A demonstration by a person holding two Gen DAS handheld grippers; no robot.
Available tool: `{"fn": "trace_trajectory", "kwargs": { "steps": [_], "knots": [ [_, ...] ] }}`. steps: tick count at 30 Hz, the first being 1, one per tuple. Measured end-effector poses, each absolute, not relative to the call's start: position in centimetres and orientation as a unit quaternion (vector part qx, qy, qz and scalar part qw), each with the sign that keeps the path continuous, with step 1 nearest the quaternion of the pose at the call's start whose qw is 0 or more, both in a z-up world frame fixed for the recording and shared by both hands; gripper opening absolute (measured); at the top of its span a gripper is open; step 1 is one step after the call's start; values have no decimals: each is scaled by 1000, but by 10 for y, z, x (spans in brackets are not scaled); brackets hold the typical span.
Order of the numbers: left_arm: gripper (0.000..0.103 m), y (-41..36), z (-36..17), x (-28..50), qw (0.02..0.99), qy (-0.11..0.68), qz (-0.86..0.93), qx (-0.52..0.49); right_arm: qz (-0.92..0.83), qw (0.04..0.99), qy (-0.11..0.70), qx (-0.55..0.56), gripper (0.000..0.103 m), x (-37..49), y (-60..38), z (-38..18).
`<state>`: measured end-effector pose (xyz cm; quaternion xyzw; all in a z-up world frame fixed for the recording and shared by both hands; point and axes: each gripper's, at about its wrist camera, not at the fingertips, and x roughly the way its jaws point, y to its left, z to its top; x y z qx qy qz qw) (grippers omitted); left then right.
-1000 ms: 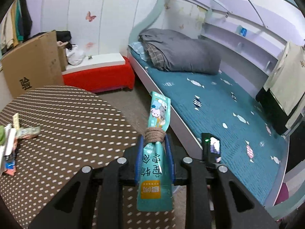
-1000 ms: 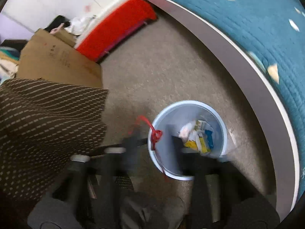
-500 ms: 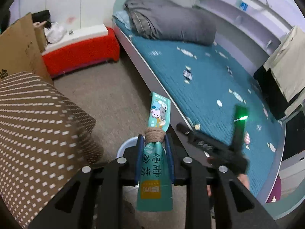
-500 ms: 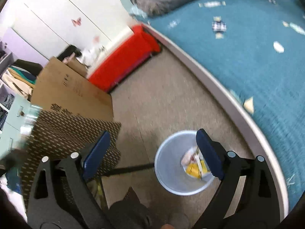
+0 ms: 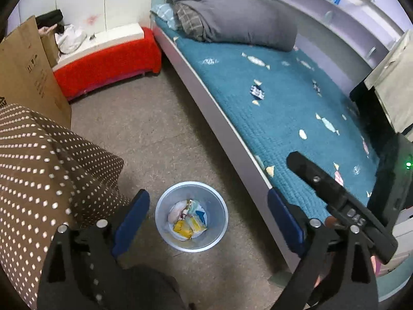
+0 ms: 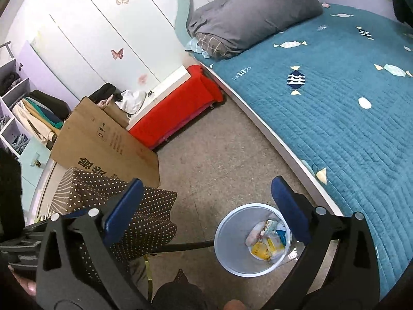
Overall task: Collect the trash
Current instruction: 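Move both tools back over the remaining trash on the table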
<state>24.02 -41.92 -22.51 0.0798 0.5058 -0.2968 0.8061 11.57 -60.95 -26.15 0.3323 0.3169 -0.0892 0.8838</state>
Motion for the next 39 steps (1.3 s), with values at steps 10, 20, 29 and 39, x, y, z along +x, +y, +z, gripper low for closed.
{"fn": "trace_trajectory", "kwargs": {
  "steps": [10, 20, 29, 39],
  "knots": [
    [93, -383, -178, 201, 841, 436, -309, 82, -97, 902, 300, 296, 97, 101, -580, -216],
    [94, -314, -133, 180, 874, 386, -290, 61, -67, 924, 282, 250, 97, 97, -520, -161],
    [95, -236, -108, 167, 897, 352, -263, 46, -28, 937, 272, 217, 97, 102, -454, -129],
    [96, -146, -95, 170, 922, 329, -206, 14, 31, 944, 283, 167, 97, 128, -382, -110]
  ]
}}
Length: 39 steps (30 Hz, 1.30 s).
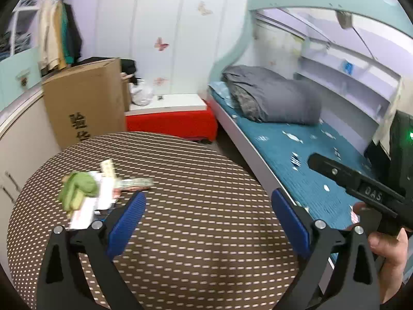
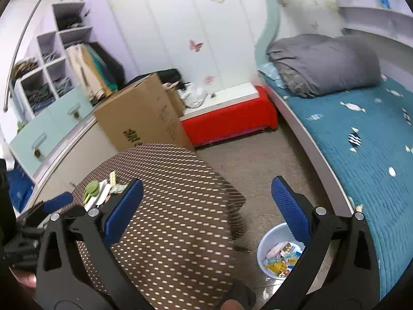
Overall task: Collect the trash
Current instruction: 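Move both tools back over the remaining trash on the table, then grasp the green cloth with left tool while right tool grasps the printed wrapper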
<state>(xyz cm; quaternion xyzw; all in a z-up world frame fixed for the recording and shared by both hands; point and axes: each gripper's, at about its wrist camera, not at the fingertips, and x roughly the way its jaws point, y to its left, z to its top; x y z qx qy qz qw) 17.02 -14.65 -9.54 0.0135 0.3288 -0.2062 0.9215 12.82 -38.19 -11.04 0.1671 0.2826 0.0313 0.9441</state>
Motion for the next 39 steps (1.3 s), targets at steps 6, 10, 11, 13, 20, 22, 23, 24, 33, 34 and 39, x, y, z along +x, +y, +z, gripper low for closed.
{"fn": "trace_trajectory", "kwargs": {
  "steps": [6, 10, 11, 13, 20, 22, 23, 24, 33, 34, 39],
  "knots": [
    [96, -89, -96, 188, 934, 322, -155, -2, 70, 942, 296, 138, 97, 151, -345, -113],
    [96, -54, -102, 207, 940, 322, -115, -4, 93, 939, 309, 121, 97, 173, -322, -121],
    [96, -46, -104, 212, 940, 323, -106, -4, 97, 938, 313, 117, 97, 177, -318, -122],
    [96, -27, -110, 225, 940, 330, -89, -8, 107, 935, 321, 109, 97, 189, -307, -126],
    [96, 6, -136, 272, 930, 361, -65, -20, 159, 916, 364, 60, 97, 231, -271, -147],
    [96, 8, -145, 286, 924, 377, -67, -16, 166, 910, 376, 45, 97, 241, -263, -154],
    [96, 9, -148, 291, 923, 379, -65, -13, 171, 907, 384, 36, 97, 246, -258, -157],
    [96, 11, -151, 296, 923, 379, -66, -11, 176, 904, 388, 30, 97, 250, -254, -160],
    [54, 13, -174, 315, 908, 402, -117, -39, 192, 870, 450, -51, 97, 296, -217, -195],
    [49, 13, -174, 315, 907, 401, -122, -40, 195, 868, 452, -60, 97, 298, -213, -197],
    [27, 18, -172, 311, 910, 392, -125, -46, 224, 866, 432, -113, 81, 299, -180, -200]
  ]
}}
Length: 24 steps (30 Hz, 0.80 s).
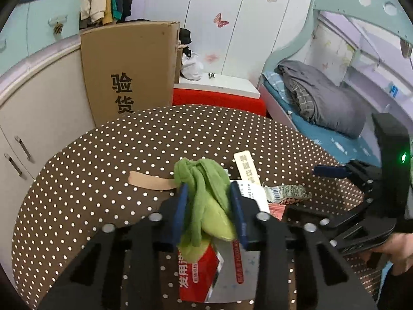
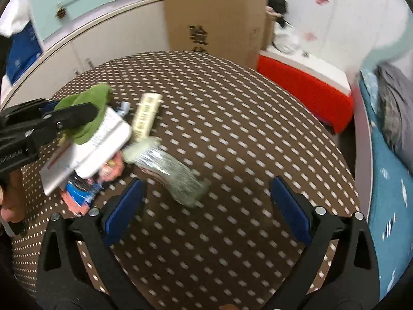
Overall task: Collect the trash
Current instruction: 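Grasp the green cloth with left tool while right tool grasps the printed wrapper, then carry the green cloth and wrapper to the white bin and release them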
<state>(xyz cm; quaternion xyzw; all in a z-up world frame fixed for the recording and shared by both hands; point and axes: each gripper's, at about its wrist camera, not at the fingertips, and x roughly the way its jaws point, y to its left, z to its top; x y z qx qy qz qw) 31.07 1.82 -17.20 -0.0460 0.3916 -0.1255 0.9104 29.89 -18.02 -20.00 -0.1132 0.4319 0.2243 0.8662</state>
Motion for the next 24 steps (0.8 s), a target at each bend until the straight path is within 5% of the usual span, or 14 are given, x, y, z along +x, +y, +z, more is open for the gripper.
{"fn": "trace_trajectory", "kwargs": {
  "steps": [2, 3, 4, 24],
  "knots": [
    [23, 25, -172, 310, 909, 391, -127, -62, 237, 868, 421, -114, 58, 295, -173, -198],
    [21, 28, -172, 309, 909, 391, -127, -67, 234, 870, 419, -113, 31, 294, -172, -197],
    [19, 32, -172, 308, 909, 390, -127, -73, 226, 871, 422, -110, 22, 292, -172, -195],
    [17, 15, -123, 196, 932, 330, -136, -66, 192, 898, 395, 13, 20, 192, -250, -164]
  ]
}}
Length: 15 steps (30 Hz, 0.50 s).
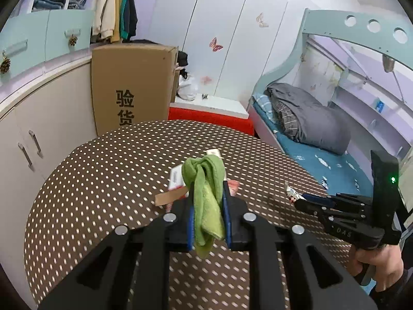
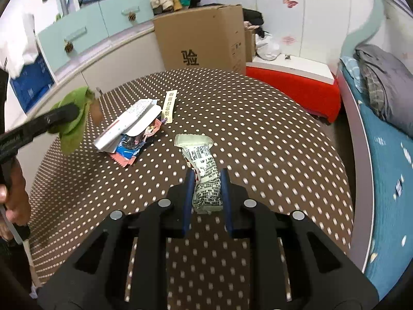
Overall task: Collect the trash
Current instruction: 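Carry the green cloth and wrapper to the white bin and release them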
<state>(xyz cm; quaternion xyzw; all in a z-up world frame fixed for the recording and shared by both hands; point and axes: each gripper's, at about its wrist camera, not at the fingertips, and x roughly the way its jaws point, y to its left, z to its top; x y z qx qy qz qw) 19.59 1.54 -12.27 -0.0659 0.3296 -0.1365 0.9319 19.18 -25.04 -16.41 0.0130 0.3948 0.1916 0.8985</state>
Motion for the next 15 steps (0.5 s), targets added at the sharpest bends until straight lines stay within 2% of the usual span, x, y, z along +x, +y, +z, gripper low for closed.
{"fn": "trace_trajectory", "kwargs": {
  "steps": [15],
  "knots": [
    [17, -72, -110, 148, 929, 320, -185, -23, 168, 917, 350, 94, 20, 141, -326, -147]
  ]
}}
